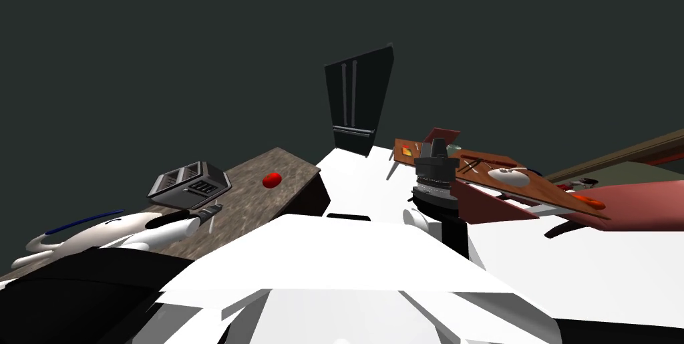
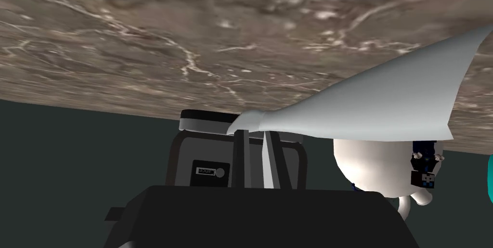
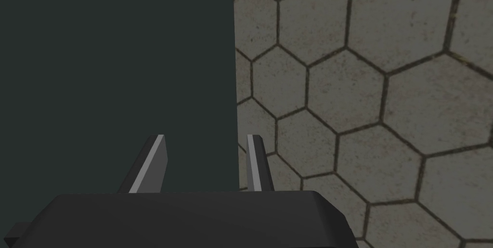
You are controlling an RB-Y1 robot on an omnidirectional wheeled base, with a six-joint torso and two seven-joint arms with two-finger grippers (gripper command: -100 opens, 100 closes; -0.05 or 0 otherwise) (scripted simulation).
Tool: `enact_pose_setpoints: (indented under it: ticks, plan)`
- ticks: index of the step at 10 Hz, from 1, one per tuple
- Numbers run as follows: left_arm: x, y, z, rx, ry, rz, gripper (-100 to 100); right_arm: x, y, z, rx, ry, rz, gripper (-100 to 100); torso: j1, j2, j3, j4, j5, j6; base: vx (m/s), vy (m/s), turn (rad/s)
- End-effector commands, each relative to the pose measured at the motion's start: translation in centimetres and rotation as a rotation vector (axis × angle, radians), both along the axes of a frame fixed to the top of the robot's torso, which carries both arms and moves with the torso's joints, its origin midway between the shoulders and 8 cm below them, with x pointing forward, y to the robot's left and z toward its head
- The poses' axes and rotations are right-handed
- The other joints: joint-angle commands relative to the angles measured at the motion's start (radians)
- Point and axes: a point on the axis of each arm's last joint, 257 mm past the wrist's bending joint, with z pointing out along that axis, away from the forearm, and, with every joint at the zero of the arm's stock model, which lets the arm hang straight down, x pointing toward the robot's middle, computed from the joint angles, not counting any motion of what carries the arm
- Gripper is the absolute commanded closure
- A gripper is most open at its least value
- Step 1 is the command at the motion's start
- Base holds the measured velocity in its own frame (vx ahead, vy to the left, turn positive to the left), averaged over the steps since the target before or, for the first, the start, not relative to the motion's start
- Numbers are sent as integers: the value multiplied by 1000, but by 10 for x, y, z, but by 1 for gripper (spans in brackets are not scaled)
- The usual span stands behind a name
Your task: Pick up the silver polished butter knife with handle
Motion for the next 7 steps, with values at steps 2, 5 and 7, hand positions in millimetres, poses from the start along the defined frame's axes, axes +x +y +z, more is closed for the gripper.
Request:
enact_pose_setpoints:
  ticks: [2,5,7]
  plan:
    - [6,8,11,33,25,-30,100,0,0,0,0,0,0,0,-1,0,0,0,0,0,3,-21,24]
    - [4,4,5,-4,-6,4,100,0,0,0,0,0,0,0,2,0,0,0,2,0,0,-1,-5]
    - [10,9,20,1,-8,-3,100,0,0,0,0,0,0,0,1,0,0,0,1,0,5,-16,37]
